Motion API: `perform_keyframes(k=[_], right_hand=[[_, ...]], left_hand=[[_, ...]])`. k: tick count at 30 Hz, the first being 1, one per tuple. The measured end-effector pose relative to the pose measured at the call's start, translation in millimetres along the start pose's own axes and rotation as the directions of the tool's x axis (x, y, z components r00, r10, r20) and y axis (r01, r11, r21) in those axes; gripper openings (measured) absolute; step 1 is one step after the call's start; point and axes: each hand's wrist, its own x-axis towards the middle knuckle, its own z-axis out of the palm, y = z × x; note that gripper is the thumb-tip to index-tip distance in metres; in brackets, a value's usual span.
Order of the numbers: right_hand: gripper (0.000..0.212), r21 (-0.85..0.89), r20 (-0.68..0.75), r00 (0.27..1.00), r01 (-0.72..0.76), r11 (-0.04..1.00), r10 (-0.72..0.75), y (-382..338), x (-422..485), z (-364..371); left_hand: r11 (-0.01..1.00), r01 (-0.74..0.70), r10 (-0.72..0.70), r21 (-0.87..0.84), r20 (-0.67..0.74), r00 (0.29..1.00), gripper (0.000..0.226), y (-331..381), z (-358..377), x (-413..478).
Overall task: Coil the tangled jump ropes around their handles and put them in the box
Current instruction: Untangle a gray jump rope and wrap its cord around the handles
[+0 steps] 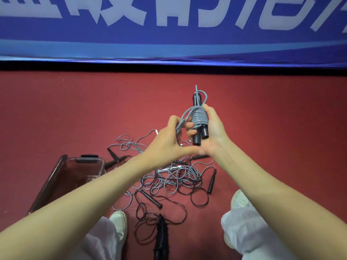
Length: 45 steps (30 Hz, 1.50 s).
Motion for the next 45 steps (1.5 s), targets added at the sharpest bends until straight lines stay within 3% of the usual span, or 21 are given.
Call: perform_keyframes(k=[3,6,8,16,27,45], right_hand=[[0.046,0.020,0.000,1.000,-0.013,1.000,0.013,3.8,-0.9,1.6],[0.041,0.004,0.025,1.000,-0.015,1.000,0.015,3.8,-2.7,2.1],[0.040,0.000,0.037,0.999,-0.009,1.000,0.009,2.5,-3.9,2.6],[0.045,0.070,-0.018,0.998,0.064,0.995,-0.063,8.7,-9.2,7.6],[0.050,0.072,-0.024,0.999,0.040,0.997,-0.038,5.2,-15.5,6.7],[0.034,0.130,-0.076,0.996,0.053,0.990,-0.044,6.3,-13.6,6.4]], left_hand=[[0.996,-0.020,0.029,0.092,-0.101,0.994,0.077,-3.2,-1.8,1.8],[0.996,-0.053,0.059,0.069,-0.075,0.995,0.103,-5.2,-8.1,3.8],[0.998,-0.068,0.068,-0.003,-0.039,0.997,0.108,-4.5,-9.1,3.0],[0.983,-0.006,0.002,-0.186,-0.020,1.000,0.094,-9.2,-2.5,2.8],[0.972,-0.046,0.050,-0.229,0.011,0.999,0.082,-3.1,-2.9,1.3],[0.908,0.012,-0.042,-0.420,-0.063,0.997,0.074,-8.6,5.2,7.8]])
